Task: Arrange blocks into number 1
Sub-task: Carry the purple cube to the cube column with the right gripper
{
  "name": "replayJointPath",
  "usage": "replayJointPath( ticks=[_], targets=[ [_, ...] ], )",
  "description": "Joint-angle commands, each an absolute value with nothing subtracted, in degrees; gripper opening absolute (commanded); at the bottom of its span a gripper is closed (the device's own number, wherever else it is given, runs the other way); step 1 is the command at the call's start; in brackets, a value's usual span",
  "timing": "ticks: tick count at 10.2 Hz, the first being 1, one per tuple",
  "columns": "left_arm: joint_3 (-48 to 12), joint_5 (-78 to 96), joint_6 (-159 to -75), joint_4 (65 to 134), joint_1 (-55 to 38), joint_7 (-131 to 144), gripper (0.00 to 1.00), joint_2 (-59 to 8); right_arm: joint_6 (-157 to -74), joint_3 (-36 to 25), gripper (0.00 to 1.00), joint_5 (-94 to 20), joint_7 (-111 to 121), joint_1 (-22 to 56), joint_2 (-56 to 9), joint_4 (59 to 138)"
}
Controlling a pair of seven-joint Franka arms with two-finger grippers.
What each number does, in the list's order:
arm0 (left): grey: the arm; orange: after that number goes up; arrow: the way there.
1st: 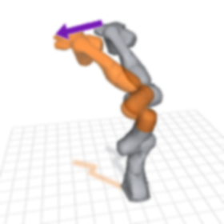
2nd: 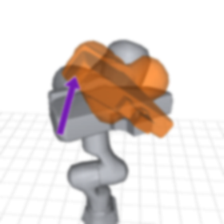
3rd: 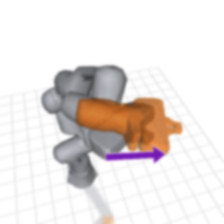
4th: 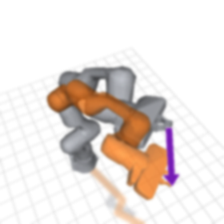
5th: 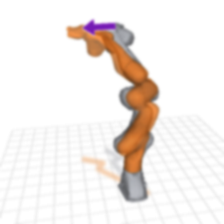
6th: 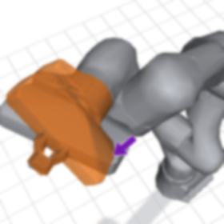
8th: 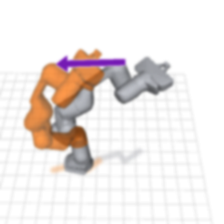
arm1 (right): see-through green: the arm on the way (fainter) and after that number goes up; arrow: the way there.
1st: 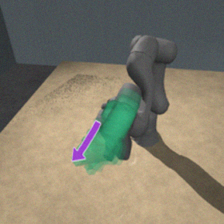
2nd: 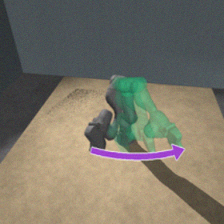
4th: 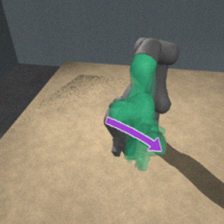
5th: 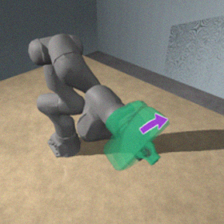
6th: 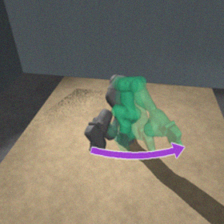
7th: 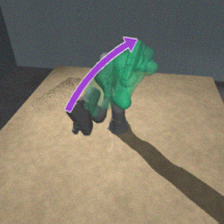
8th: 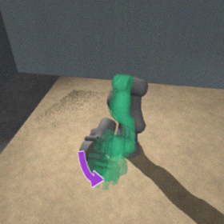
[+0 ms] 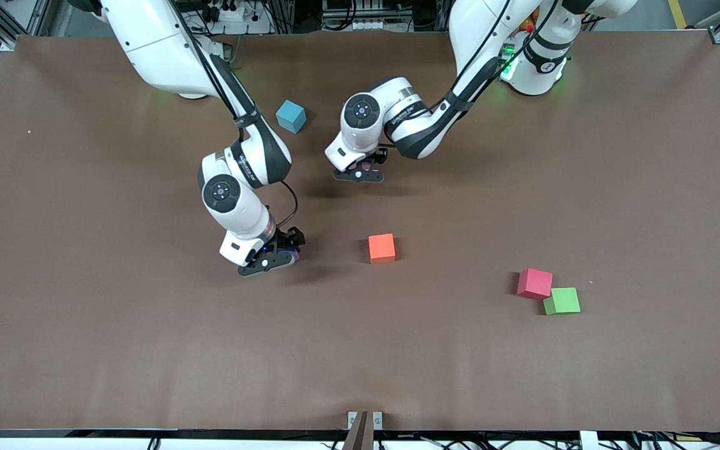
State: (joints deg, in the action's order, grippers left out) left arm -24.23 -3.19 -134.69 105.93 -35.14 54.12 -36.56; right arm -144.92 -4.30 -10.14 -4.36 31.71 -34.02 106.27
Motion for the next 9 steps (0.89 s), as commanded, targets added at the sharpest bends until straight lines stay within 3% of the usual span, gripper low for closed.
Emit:
replayJointPath(
  ticks=[1,3,4,5,6,7,9],
  targets=[
    [-23.55,-2.46,-134.65,104.94,-36.38,56.41,0.0,-37.18,-145.37,-4.31,0.98,-11.07,-1.67,31.82,-34.98,105.99],
    [-23.55,-2.55,-134.65,105.03,-37.0,56.69,0.0,-37.18,-145.02,-4.57,0.54,-11.16,-1.32,30.94,-34.54,106.0],
    [-23.55,-2.55,-134.65,105.03,-37.09,56.78,0.0,-37.18,-144.67,-5.35,0.43,-11.25,-1.84,31.02,-34.37,106.0],
    [-23.55,-2.64,-134.65,105.03,-37.09,56.69,0.0,-37.18,-144.32,-5.54,0.41,-11.42,-2.11,30.59,-33.06,106.34],
    [-23.55,-2.9,-134.65,105.03,-37.26,56.69,0.34,-37.26,-142.75,-5.54,0.4,-12.56,-2.89,29.45,-30.61,107.39],
    [-23.55,-2.9,-134.65,105.03,-37.44,56.69,0.99,-37.09,-140.3,-5.45,0.4,-13.18,-3.51,28.75,-27.71,108.88],
    [-23.55,-2.55,-134.65,104.94,-37.09,56.69,1.0,-36.04,-139.75,-5.45,0.41,-13.18,-8.49,29.44,-22.61,113.53]
  ],
)
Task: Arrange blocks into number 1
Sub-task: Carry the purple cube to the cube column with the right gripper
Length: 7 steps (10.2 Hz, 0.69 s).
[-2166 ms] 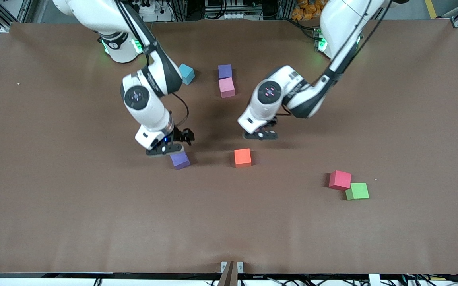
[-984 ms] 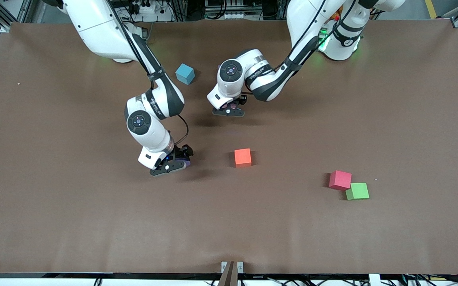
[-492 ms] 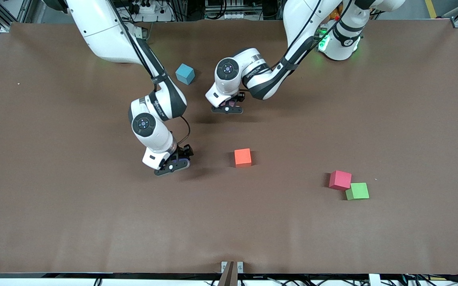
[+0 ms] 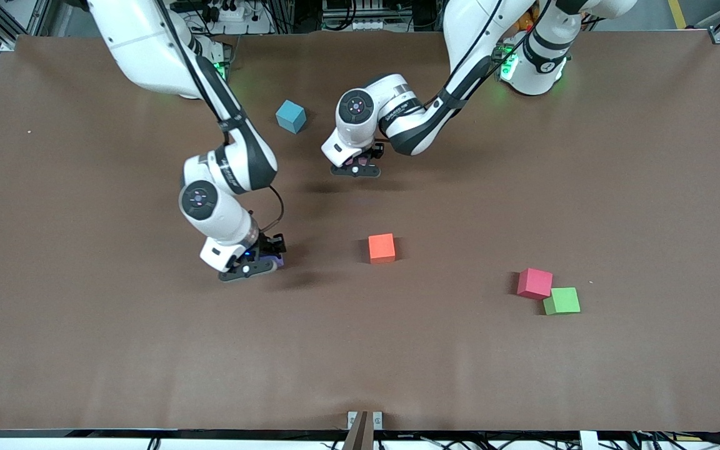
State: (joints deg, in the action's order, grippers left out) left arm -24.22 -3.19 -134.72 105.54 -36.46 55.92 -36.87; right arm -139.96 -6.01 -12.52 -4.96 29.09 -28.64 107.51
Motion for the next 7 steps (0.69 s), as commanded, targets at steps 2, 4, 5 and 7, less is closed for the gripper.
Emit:
replayJointPath(
  ticks=[2,4,5,7],
  targets=[
    [-20.24,-2.81,-134.04,102.32,-36.91,56.6,1.0,-33.85,-139.14,-5.27,0.41,-13.18,-15.53,31.1,-18.48,117.4],
    [-17.85,-2.99,-134.03,101.43,-35.52,56.34,1.0,-32.52,-139.04,-5.19,0.4,-13.18,-19.92,33.56,-16.36,120.4],
    [-16.71,-3.08,-134.03,101.25,-34.55,55.55,1.0,-31.91,-139.04,-5.27,0.41,-13.18,-23.26,36.01,-16.09,120.58],
    [-14.95,-2.99,-134.03,99.85,-31.92,49.25,1.0,-31.82,-139.74,-5.36,0.41,-13.01,-31.0,43.13,-18.53,118.93]
  ],
)
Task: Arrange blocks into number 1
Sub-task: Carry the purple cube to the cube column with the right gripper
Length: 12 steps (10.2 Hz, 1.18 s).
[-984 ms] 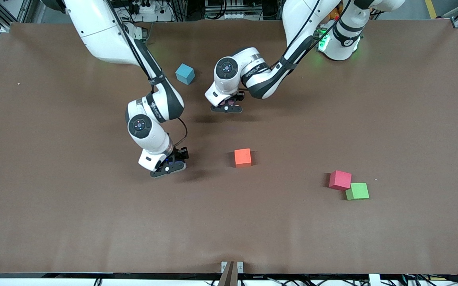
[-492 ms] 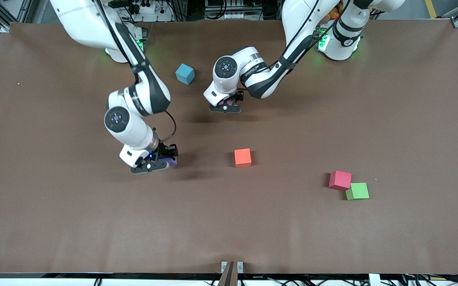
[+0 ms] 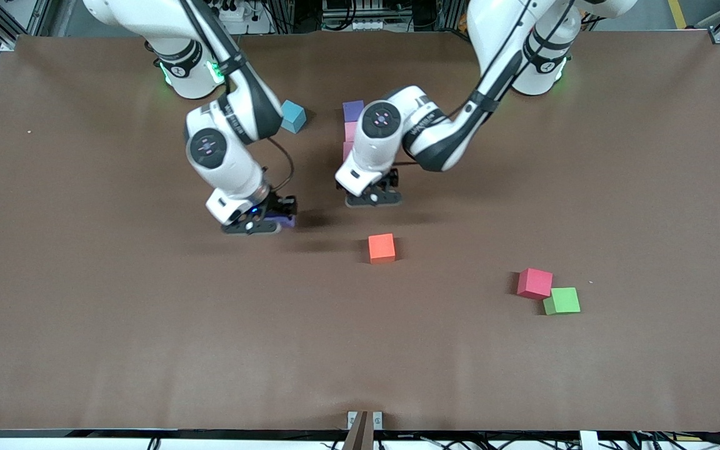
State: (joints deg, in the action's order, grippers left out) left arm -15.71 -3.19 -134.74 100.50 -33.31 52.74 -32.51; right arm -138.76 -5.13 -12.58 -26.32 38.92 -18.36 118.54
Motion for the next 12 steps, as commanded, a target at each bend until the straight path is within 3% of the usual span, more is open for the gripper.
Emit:
replayJointPath(
  ticks=[1,3,6,10,11,12],
  targets=[
    [-13.64,-2.99,-134.03,98.8,-31.64,47.91,1.0,-31.99,-140.01,-5.36,0.41,-12.83,-31.2,45.68,-19.33,118.39],
    [-10.3,-2.81,-134.03,96.25,-31.81,43.96,0.97,-32.6,-141.58,-5.36,0.4,-12.48,-31.81,49.46,-20.56,118.21],
    [-6.26,-2.55,-134.12,87.3,-34.44,43.86,0.99,-39.09,-143.61,-5.36,0.41,-12.22,-38.38,53.86,-26.78,113.31],
    [-2.46,-1.85,-134.21,84.13,-37.44,44.12,0.99,-41.91,-144.67,-5.36,0.42,-12.13,-43.23,58.26,-29.7,112.15],
    [-2.2,-0.02,-134.21,83.42,-38.14,44.21,0.99,-42.53,-144.58,-5.27,0.46,-12.04,-44.11,58.97,-29.88,112.24],
    [0.41,1.65,-134.21,82.97,-39.97,44.3,0.99,-43.24,-144.58,-5.19,0.71,-11.95,-44.38,59.06,-29.8,112.32]
  ],
)
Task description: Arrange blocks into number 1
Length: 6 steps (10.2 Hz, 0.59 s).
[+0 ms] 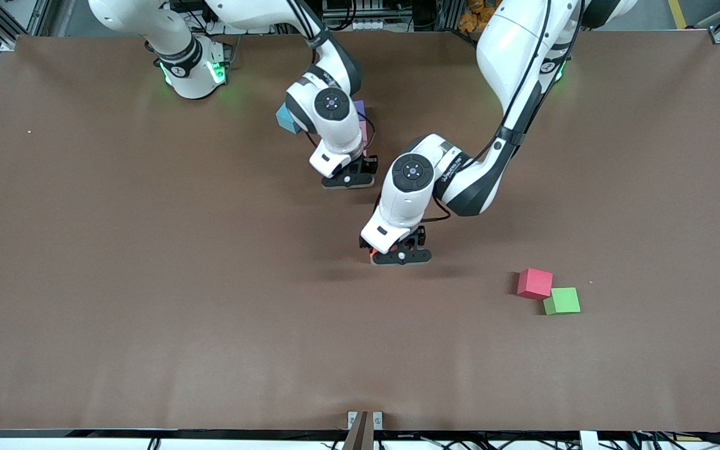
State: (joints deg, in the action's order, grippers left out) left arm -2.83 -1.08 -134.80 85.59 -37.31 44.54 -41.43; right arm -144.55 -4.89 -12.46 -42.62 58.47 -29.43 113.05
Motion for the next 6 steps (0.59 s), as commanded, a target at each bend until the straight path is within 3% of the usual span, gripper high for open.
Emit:
replayJointPath(
  ticks=[1,4,6],
  targets=[
    [2.61,2.71,-134.3,82.79,-41.9,44.3,0.98,-44.11,-144.23,-5.27,1.0,-11.95,-44.38,58.45,-29.53,112.59],
    [2.99,3.16,-134.47,82.27,-42.54,44.3,0.98,-45.53,-142.13,-5.19,1.0,-10.47,-40.11,51.36,-23.15,115.38],
    [2.99,3.25,-134.73,82.09,-42.89,44.21,0.97,-46.31,-133.98,-5.19,1.0,-10.37,-32.64,44.77,-18.13,115.66]
  ],
)
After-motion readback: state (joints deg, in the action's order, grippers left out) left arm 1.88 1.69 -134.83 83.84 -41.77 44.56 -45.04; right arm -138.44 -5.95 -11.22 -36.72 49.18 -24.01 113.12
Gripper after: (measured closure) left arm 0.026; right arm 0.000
